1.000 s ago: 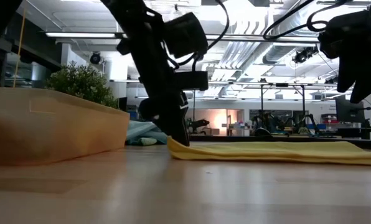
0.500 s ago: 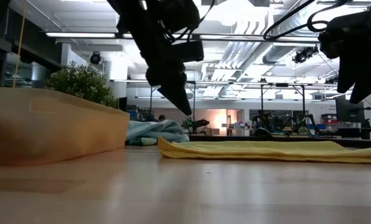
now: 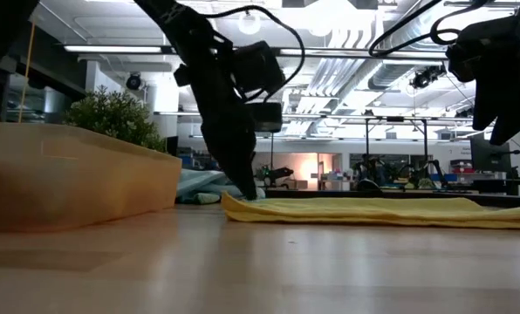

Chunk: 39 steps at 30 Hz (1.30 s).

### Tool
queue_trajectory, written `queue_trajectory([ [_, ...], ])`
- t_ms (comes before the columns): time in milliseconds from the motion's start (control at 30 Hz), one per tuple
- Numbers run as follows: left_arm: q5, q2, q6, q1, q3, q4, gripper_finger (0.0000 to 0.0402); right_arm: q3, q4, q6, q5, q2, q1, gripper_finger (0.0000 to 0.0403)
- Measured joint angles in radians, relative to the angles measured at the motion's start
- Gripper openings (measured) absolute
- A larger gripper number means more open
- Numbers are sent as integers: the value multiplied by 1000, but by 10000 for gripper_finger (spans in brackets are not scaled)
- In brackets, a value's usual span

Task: Fold microfiber towels
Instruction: Fold the yellow microfiber towel

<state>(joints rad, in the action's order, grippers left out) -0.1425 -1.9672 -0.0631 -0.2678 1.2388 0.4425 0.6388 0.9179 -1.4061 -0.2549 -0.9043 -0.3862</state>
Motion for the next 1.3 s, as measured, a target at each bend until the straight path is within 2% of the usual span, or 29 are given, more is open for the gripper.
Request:
queue_trajectory([
  [233,-4,-37,19,3,5,3,138,0,0,27,2,0,0,209],
  [500,10,-37,39,27,5,3,138,0,-13,366,51,-37,18,209],
  [800,19,-38,53,40,4,1,138,-6,-127,802,53,-171,180,208],
  [867,24,-38,59,40,3,0,138,-43,-206,883,100,-191,228,208],
  [1000,26,-38,70,41,3,1,138,-149,-343,924,212,-209,308,208],
  [1167,27,-39,79,41,3,1,138,-214,-445,920,202,-201,346,208],
  [1300,31,-39,70,41,3,1,138,-229,-479,1007,202,-206,355,208],
])
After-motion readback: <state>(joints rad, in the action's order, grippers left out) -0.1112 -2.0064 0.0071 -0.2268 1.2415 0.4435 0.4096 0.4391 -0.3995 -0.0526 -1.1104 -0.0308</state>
